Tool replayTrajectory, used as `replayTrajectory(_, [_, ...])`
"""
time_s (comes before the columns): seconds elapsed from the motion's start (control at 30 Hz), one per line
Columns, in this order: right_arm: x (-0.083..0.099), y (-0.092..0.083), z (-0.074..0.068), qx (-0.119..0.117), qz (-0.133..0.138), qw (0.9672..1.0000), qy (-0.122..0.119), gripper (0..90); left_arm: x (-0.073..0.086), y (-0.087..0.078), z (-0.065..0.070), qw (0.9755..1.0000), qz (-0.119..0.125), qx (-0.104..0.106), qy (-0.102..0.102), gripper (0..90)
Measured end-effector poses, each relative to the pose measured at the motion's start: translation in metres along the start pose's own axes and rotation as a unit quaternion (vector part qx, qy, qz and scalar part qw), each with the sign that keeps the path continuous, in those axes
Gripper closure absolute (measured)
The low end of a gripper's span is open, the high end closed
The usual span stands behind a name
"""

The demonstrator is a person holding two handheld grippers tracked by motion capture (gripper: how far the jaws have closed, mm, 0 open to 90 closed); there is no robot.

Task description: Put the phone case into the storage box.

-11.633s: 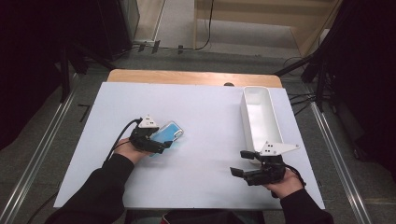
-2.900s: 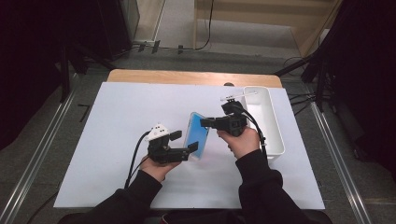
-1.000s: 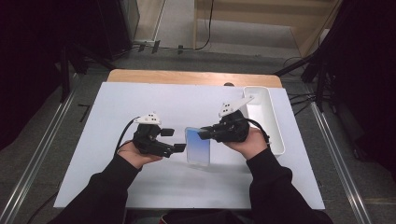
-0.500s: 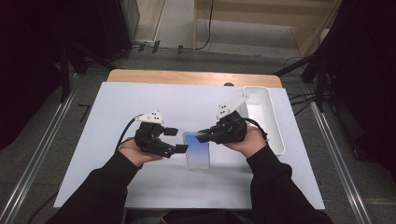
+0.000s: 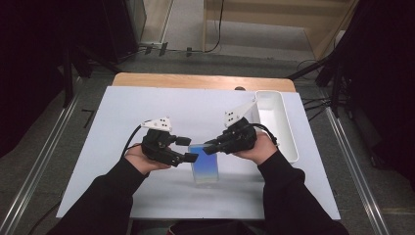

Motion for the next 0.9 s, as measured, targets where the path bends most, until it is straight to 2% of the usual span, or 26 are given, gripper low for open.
replayTrajectory(0.13, [-0.0010,0.0008,-0.0017,-0.012,-0.007,0.9999,-0.005,77.3,0.0007,0.0012,0.0012,1.0000,-0.005,0.004,0.006,33.7])
replayTrajectory(0.2, [-0.0015,0.0019,-0.0021,-0.014,-0.009,0.9998,-0.007,77.3,0.0005,0.0006,0.0006,0.9998,-0.006,-0.007,0.020,35.9])
replayTrajectory(0.27, [-0.0016,0.0027,-0.0022,-0.017,-0.012,0.9997,-0.010,77.3,0.0001,-0.0001,0.0023,0.9997,0.000,-0.001,0.026,41.2])
replayTrajectory(0.37, [-0.0014,0.0028,-0.0032,-0.022,-0.014,0.9996,-0.007,77.3,0.0014,0.0003,0.0034,0.9997,-0.008,0.012,0.019,46.8])
replayTrajectory(0.5, [-0.0011,0.0030,-0.0033,-0.028,-0.015,0.9995,-0.008,77.3,0.0028,0.0010,0.0038,0.9996,-0.011,0.018,0.018,52.9])
replayTrajectory(0.57, [-0.0007,0.0032,-0.0035,-0.032,-0.019,0.9993,-0.007,77.4,0.0026,0.0002,0.0033,0.9996,-0.011,0.025,0.008,55.1])
replayTrajectory(0.83, [-0.0002,0.0030,-0.0040,-0.043,-0.022,0.9988,-0.001,77.3,0.0038,-0.0005,0.0040,0.9991,-0.017,0.037,0.005,67.4])
replayTrajectory(0.9, [0.0001,0.0032,-0.0037,-0.043,-0.024,0.9988,0.002,77.3,0.0031,-0.0002,0.0054,0.9990,-0.017,0.040,0.008,73.2])
Point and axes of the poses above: each handheld gripper's, and its own axes: y roughly forward along the jaws, x roughly out of its underside, z roughly to its right, the point moved 6 cm from there along y, roughly forward along the jaws, and after that the axes turned 10 degrees about y, right-handed, at the moved point
